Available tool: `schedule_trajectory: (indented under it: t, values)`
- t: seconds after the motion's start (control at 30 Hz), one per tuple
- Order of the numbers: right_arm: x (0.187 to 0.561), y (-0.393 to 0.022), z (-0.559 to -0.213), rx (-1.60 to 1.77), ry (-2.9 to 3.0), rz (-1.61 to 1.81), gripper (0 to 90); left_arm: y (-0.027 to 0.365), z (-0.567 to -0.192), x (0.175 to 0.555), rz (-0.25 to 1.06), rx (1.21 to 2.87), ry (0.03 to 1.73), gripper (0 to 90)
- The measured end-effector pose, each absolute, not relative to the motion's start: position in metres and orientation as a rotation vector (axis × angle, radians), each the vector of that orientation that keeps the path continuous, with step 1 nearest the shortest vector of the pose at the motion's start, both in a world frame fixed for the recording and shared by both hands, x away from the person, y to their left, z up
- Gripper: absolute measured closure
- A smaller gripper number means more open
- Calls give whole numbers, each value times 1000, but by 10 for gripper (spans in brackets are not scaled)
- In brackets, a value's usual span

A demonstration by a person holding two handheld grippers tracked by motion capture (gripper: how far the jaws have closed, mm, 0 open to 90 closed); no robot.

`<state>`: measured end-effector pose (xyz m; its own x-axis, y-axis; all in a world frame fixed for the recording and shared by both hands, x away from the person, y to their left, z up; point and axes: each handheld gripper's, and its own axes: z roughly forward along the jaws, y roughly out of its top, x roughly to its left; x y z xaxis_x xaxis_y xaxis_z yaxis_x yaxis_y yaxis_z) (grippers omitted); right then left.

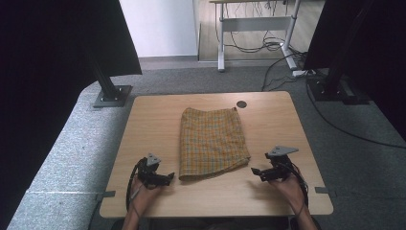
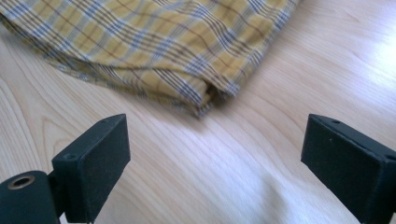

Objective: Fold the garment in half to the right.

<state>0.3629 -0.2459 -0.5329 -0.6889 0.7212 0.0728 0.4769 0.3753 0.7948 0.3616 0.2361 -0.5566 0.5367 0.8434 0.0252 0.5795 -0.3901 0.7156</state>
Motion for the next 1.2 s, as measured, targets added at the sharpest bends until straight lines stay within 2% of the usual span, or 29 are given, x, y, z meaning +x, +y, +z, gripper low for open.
schedule_trajectory:
  t: [0.67,1.2]
  values:
    - [335,-288,-554,1160,2307,1093,73,236,-557,361,517,2111,1152,0]
    - [329,-293,-565,1193,2295,1012,39,236,-557,361,517,2111,1152,0]
